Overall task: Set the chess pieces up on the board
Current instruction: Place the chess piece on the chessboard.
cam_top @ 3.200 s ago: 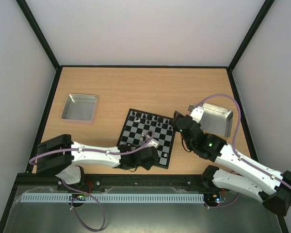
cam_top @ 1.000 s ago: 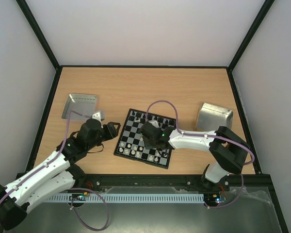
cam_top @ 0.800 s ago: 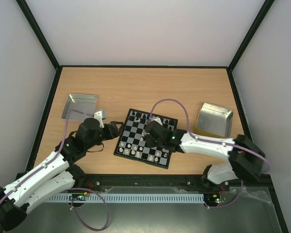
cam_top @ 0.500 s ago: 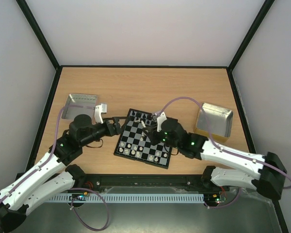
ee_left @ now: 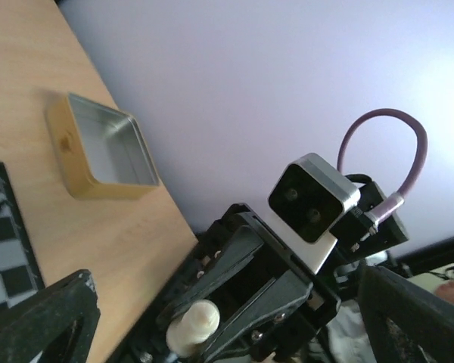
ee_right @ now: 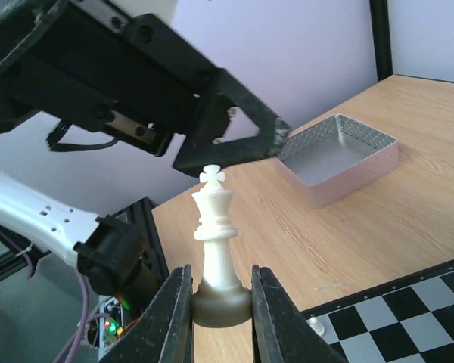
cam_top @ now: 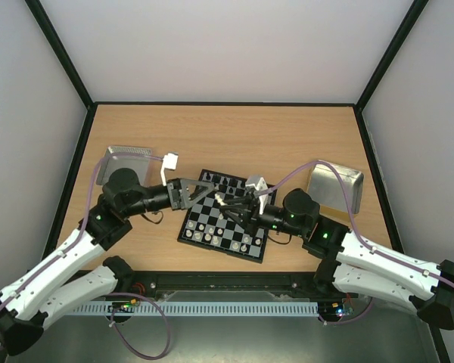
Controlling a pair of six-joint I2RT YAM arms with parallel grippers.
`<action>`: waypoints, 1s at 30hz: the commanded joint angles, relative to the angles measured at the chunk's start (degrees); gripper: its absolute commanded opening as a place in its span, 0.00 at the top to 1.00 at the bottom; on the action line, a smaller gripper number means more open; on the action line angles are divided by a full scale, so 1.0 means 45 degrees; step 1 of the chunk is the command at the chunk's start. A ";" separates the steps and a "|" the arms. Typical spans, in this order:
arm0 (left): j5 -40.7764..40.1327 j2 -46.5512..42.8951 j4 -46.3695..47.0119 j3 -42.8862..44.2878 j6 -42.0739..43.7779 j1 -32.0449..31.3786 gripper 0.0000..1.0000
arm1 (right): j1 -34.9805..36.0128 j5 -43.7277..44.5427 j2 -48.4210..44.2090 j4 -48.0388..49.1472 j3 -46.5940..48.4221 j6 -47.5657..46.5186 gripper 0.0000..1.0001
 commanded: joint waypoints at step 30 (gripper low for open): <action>0.3770 0.3203 -0.1785 0.1272 0.1261 0.0072 0.92 | 0.0038 0.0662 0.0555 -0.0988 0.0516 -0.0418 0.88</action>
